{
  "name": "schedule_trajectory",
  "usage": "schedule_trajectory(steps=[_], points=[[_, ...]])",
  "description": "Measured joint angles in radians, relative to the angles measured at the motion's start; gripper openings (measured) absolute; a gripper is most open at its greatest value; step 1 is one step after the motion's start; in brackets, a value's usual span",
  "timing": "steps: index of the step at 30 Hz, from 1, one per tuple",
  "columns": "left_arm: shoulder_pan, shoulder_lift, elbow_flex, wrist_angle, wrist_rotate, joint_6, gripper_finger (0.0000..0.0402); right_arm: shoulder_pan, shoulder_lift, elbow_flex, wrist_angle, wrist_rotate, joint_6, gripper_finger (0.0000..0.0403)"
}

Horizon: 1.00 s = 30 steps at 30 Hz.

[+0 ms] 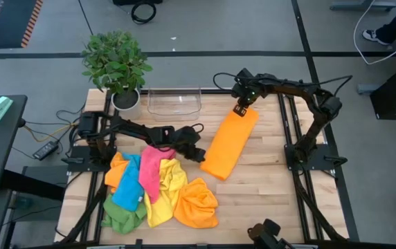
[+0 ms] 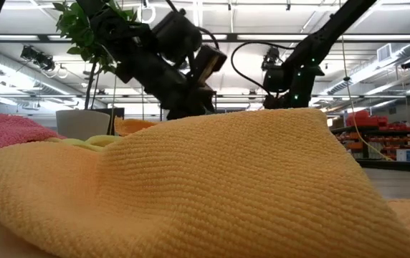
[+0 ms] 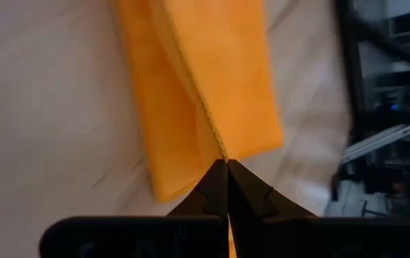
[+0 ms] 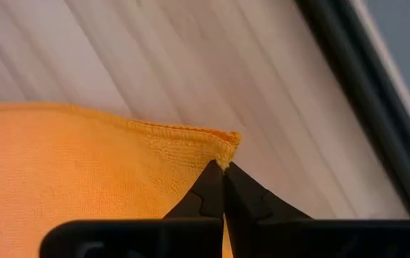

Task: Fold microfiber towels
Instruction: Fold the top right orange microfiber cloth

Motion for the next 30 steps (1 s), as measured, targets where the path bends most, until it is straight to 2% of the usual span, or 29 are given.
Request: schedule_trajectory(steps=[14,22,26,30], points=[[-0.126,0.001,0.0,0.11,-0.111,-0.214,0.0005,0.002,0.0,-0.023,0.065,-0.006,0.004,0.0003],[-0.104,0.001,0.0,0.225,-0.129,-0.244,0.0005,0.003,-0.004,-0.023,0.003,-0.002,-0.026,0.0003],[-0.101,0.001,0.004,0.305,-0.132,-0.263,0.0004,-0.001,-0.051,-0.023,-0.049,-0.002,-0.049,0.0003],[-0.102,0.001,0.02,0.283,-0.132,-0.242,0.0006,-0.02,-0.084,-0.022,-0.022,-0.004,-0.046,0.0004]])
